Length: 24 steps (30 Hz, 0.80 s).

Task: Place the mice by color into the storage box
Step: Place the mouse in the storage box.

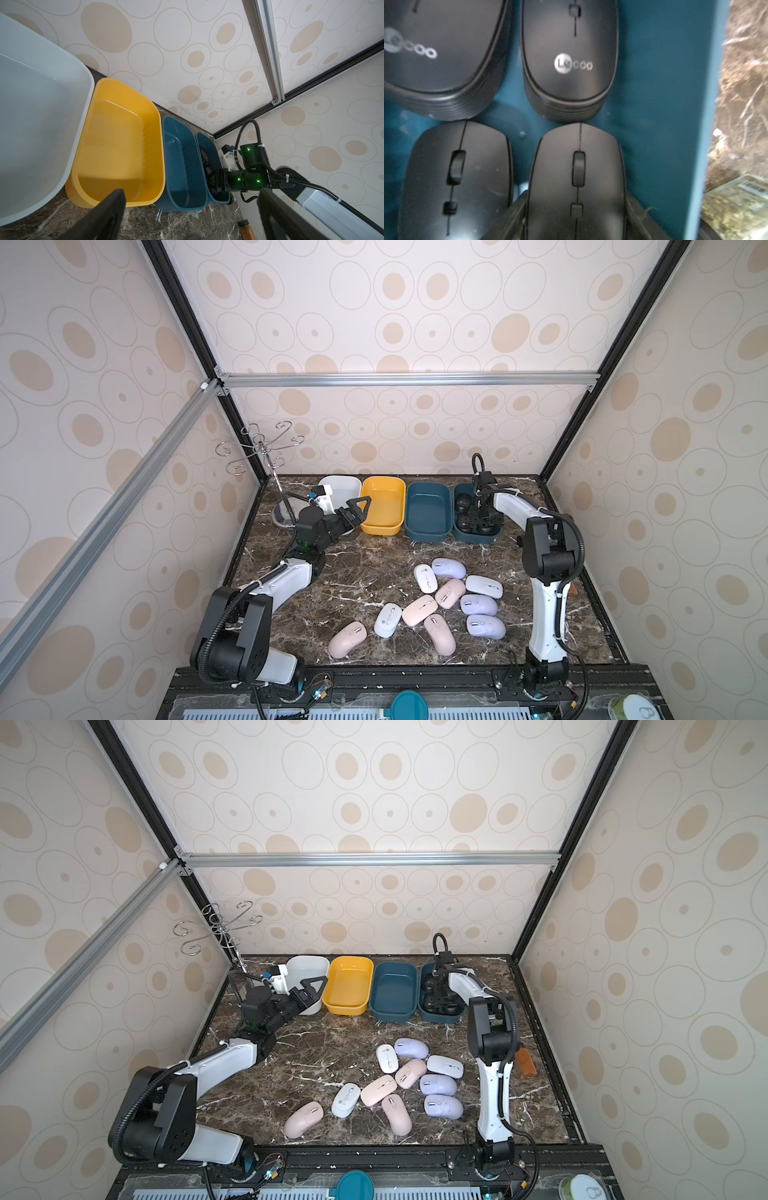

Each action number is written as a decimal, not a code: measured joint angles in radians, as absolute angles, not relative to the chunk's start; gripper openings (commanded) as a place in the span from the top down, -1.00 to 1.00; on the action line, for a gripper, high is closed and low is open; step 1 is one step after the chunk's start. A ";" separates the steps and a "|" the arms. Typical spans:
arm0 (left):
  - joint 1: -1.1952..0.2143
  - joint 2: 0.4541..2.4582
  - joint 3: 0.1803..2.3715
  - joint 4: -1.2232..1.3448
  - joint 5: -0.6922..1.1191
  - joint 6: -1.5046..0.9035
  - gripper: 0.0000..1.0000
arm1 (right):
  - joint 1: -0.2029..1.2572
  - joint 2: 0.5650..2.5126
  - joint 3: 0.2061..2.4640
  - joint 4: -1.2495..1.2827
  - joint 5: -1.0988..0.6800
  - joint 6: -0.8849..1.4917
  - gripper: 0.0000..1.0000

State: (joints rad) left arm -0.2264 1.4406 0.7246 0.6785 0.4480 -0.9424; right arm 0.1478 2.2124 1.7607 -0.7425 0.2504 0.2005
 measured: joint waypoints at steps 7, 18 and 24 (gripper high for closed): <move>-0.227 1.443 0.725 0.680 0.448 -0.943 -1.00 | 0.148 2.218 1.773 -0.764 0.242 0.200 -0.48; -0.227 1.443 0.725 0.679 0.448 -0.942 -1.00 | 0.167 2.125 1.771 -0.768 0.253 0.206 -0.47; -0.227 1.442 0.727 0.668 0.442 -0.937 -1.00 | 0.266 1.924 1.685 -0.731 0.277 0.228 -0.47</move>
